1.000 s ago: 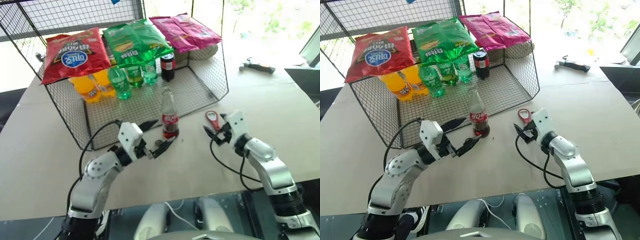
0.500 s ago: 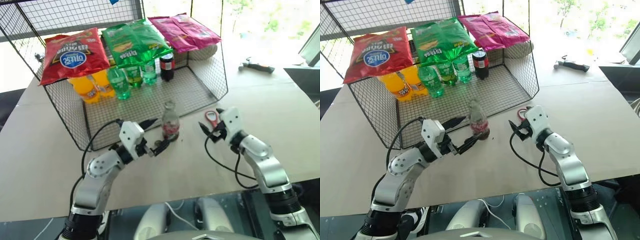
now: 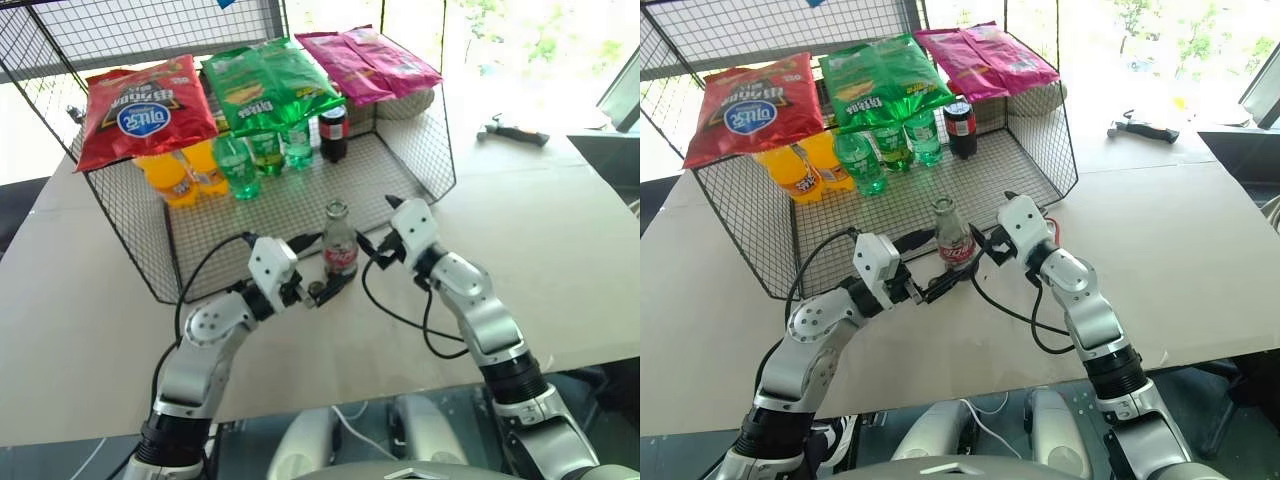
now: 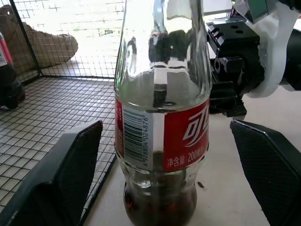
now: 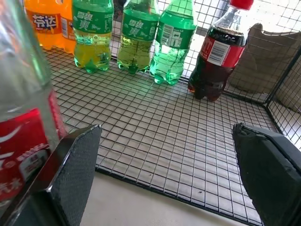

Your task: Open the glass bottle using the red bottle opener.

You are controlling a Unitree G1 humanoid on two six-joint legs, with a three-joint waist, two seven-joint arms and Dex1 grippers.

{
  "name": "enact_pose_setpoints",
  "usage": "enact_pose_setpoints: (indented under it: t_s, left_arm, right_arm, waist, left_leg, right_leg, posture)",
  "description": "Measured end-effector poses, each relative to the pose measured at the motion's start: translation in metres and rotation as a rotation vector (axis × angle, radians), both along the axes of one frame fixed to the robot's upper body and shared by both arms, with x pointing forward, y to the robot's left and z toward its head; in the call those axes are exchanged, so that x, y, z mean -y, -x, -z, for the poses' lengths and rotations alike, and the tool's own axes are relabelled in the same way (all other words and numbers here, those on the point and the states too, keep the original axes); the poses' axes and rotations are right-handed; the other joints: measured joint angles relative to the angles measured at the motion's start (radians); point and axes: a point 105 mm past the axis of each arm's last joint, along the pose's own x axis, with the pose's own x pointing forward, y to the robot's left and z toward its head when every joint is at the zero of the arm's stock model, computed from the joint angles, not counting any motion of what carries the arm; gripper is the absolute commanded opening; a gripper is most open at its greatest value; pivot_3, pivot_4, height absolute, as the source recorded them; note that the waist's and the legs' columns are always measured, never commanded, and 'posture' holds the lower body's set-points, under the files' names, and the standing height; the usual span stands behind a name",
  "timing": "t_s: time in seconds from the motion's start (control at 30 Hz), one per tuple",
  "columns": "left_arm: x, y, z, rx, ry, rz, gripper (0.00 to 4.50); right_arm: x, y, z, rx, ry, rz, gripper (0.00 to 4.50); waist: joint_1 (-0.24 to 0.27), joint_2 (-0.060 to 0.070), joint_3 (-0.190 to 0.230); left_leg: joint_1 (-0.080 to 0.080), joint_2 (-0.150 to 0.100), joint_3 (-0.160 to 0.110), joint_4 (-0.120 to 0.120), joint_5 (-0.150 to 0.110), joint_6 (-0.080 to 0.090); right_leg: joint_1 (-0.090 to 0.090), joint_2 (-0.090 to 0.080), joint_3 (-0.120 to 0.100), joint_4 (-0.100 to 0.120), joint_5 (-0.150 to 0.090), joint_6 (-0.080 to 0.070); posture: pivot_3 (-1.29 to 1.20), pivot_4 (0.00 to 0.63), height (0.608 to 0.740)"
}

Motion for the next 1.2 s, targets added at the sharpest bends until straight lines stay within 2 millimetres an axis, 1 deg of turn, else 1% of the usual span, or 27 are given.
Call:
enact_pose_setpoints:
  t_s: [0.2,0.53,0.6,0.7,0.83,0.93,1.0,1.1,1.2]
  left_arm:
    - [0.003,-0.001,0.001,0.001,-0.002,0.008,4.5]
    - [0.001,0.001,0.003,-0.006,-0.008,0.008,4.5]
    - [-0.003,0.007,0.006,-0.019,-0.014,0.007,4.5]
    - [-0.009,0.02,0.007,-0.032,-0.036,0.017,4.5]
    - [-0.011,0.031,0.003,-0.034,-0.03,0.018,4.5]
    - [-0.014,0.037,0.003,-0.043,-0.038,0.008,4.5]
    - [-0.016,0.042,0.006,-0.06,-0.035,-0.006,4.5]
    - [-0.02,0.05,0.011,-0.087,-0.03,-0.026,4.5]
    - [-0.03,0.059,0.016,-0.12,-0.029,-0.076,4.5]
  right_arm:
    - [0.0,0.0,0.0,0.001,0.0,-0.004,4.47]
    - [0.003,-0.001,0.0,0.005,0.007,0.011,4.47]
    - [0.008,-0.004,0.001,0.006,0.013,0.033,4.47]
    - [0.022,-0.01,0.003,0.003,0.027,0.091,4.47]
    - [0.028,-0.014,0.005,0.0,0.028,0.127,4.47]
    - [0.038,-0.016,0.005,0.002,0.033,0.154,4.47]
    - [0.043,-0.016,0.009,-0.009,0.036,0.167,4.47]
    - [0.055,-0.012,0.02,-0.04,0.054,0.191,4.47]
    - [0.072,-0.003,0.029,-0.066,0.066,0.198,4.47]
  waist:
    - [0.0,0.0,0.0]
    - [-0.001,0.0,0.0]
    - [-0.002,0.0,0.0]
    - [0.0,0.0,0.0]
    - [0.0,0.0,0.0]
    - [0.0,0.0,0.0]
    - [0.0,0.0,0.0]
    - [0.001,0.0,0.0]
    - [0.0,0.0,0.0]
  left_leg:
    - [0.0,0.0,0.0,0.0,0.0,0.0]
    - [0.0,0.0,0.0,0.0,0.0,0.0]
    - [0.0,0.0,0.0,0.0,0.0,0.0]
    - [0.0,0.0,0.0,0.0,0.0,0.0]
    - [0.0,0.0,0.0,0.0,0.0,0.0]
    - [0.0,0.0,0.0,0.0,0.0,0.0]
    - [0.0,0.0,0.0,0.0,0.0,0.0]
    - [0.0,0.0,0.0,0.0,0.0,0.0]
    - [0.0,0.0,0.0,0.0,0.0,0.0]
  right_leg:
    - [0.0,0.0,0.0,0.0,0.0,0.0]
    - [0.0,0.0,0.0,0.0,0.0,0.0]
    - [0.0,0.0,0.001,0.0,0.0,0.0]
    - [0.0,0.0,0.001,0.0,0.0,0.0]
    - [0.0,0.0,0.002,0.001,0.0,0.0]
    - [0.0,0.0,0.001,0.001,0.0,0.0]
    - [0.0,0.0,0.002,0.001,0.0,0.0]
    - [0.0,0.0,0.002,0.0,0.0,0.0]
    - [0.0,0.0,0.004,0.0,0.0,0.0]
  posture:
    - [0.0,0.15,0.735]
    - [0.0,0.15,0.735]
    - [0.0,0.15,0.735]
    - [0.0,0.15,0.735]
    - [0.0,0.15,0.735]
    - [0.0,0.15,0.735]
    - [0.0,0.15,0.735]
    - [0.0,0.15,0.735]
    - [0.0,0.15,0.735]
